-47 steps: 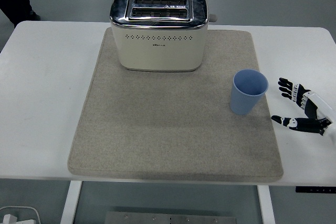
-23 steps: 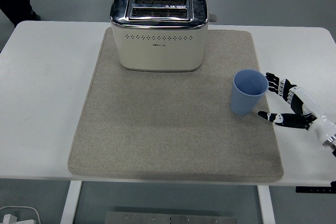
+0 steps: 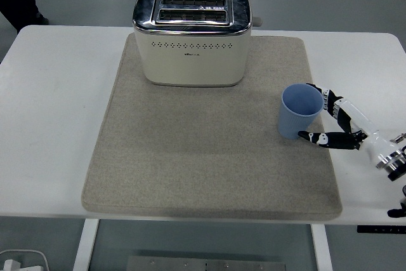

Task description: Put the water cup in front of the bread machine

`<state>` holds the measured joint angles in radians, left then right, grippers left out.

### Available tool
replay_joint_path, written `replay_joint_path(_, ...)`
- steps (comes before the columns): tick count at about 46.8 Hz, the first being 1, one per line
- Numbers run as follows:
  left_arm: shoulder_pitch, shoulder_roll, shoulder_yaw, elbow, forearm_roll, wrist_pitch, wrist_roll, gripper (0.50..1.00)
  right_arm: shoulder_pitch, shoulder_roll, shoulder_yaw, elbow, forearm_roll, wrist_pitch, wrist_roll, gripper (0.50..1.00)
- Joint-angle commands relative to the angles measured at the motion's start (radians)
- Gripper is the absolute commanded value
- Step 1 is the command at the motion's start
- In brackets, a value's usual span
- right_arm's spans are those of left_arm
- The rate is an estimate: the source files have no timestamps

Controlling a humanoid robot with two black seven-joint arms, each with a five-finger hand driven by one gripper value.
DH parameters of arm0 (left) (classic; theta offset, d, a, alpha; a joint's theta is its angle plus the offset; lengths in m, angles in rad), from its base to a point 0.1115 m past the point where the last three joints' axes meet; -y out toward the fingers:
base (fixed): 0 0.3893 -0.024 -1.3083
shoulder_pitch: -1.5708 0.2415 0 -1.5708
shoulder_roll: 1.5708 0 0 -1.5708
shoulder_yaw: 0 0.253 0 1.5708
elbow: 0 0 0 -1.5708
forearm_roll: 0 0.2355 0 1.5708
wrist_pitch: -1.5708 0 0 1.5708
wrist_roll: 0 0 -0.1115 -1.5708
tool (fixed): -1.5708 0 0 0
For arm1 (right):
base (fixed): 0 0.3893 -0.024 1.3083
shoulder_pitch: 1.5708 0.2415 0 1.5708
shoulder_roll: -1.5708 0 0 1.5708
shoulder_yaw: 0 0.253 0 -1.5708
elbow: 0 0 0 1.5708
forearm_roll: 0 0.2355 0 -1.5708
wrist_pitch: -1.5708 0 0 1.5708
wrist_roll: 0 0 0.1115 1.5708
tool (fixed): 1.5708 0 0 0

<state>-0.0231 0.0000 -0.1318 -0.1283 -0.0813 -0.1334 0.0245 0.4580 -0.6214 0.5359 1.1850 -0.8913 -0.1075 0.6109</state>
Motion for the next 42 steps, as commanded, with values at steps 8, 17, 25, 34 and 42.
replay_joint_path(8, 0.0, 0.0, 0.0, 0.001, 0.0, 0.0, 0.0, 0.999, 0.053, 0.035, -0.047, -0.048, 0.0, -0.011, 0.0, 0.956)
replay_joint_path(17, 0.0, 0.0, 0.0, 0.001, 0.0, 0.0, 0.0, 0.999, 0.074, 0.063, -0.059, -0.057, -0.001, -0.012, 0.0, 0.952)
replay_joint_path(25, 0.0, 0.0, 0.0, -0.001, 0.0, 0.0, 0.0, 0.999, 0.1, 0.069, -0.077, -0.062, -0.001, -0.012, 0.0, 0.934)
replay_joint_path(34, 0.0, 0.0, 0.0, -0.001, 0.0, 0.0, 0.0, 0.999, 0.131, 0.069, -0.116, -0.077, -0.001, -0.012, 0.0, 0.815)
replay_joint_path(42, 0.0, 0.0, 0.0, 0.001, 0.0, 0.0, 0.0, 0.999, 0.145, 0.069, -0.154, -0.085, -0.001, -0.014, 0.0, 0.5)
